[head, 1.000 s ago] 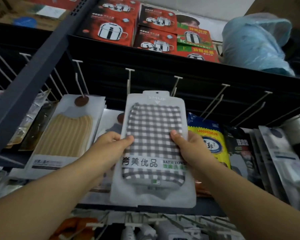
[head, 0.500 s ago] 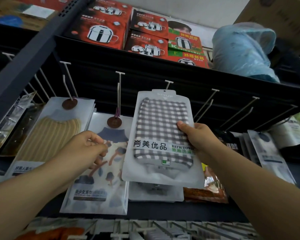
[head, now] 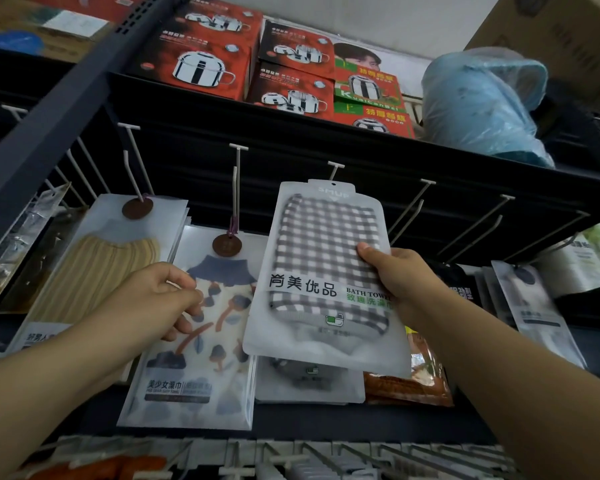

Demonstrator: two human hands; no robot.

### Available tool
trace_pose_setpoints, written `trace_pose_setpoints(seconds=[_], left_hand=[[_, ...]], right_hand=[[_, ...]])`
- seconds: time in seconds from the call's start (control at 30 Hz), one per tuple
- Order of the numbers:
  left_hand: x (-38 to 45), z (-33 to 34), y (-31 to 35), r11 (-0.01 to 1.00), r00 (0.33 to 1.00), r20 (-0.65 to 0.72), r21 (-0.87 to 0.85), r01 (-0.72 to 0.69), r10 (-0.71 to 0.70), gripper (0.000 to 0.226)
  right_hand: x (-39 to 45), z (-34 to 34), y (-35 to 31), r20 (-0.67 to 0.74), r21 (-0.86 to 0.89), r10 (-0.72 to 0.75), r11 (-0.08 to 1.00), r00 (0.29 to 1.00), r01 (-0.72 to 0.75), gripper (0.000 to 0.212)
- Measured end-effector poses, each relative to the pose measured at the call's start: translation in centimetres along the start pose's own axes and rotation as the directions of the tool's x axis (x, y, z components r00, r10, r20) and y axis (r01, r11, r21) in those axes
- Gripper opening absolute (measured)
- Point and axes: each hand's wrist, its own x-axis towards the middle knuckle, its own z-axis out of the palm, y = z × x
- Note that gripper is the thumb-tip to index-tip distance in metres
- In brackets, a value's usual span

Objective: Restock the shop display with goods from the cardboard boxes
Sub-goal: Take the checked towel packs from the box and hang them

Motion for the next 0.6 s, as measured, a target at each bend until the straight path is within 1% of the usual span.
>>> trace_pose_setpoints(seconds=[0.27,0.33,0.47,0.53,0.6], left_hand=[[-0.1,-0.4,0.1,1.000,1.000,0.002,-0.003,0.008,-0.008,0.007],[-0.2,-0.5,0.1,1.000,1.000,0.007,0.002,0.006,-0.006,0.006],[-0.5,-0.6,-0.2,1.000,1.000,0.019,0.028,0.004,-0.004,0.005],[-0.5,-0.6,-0.4,0.999,1.000,0.021,0.042,0.009,-0.010,0.006],[-0.5,-0.7,-0.6,0.999,1.000,0.024,0.051,0.014,-0.015,0.007]], right_hand=[[-0.1,0.1,0.6,0.002,-0.049,0.074,0.996,0.997,-0.073,0.022],[0.3,0.3,1.5,-0.017,-0.096,0.090,0.991,0.996,-0.091,0.025],[1.7,1.3,3.7,-0.075,-0.225,0.075,0.970,0.994,-0.090,0.032],[2.4,1.8,4.8,-0.098,-0.305,0.099,0.944,0.990,-0.125,0.034],[3.4,2.3,5.8,-0.119,-0.351,0.130,0.922,0.984,-0.164,0.044]])
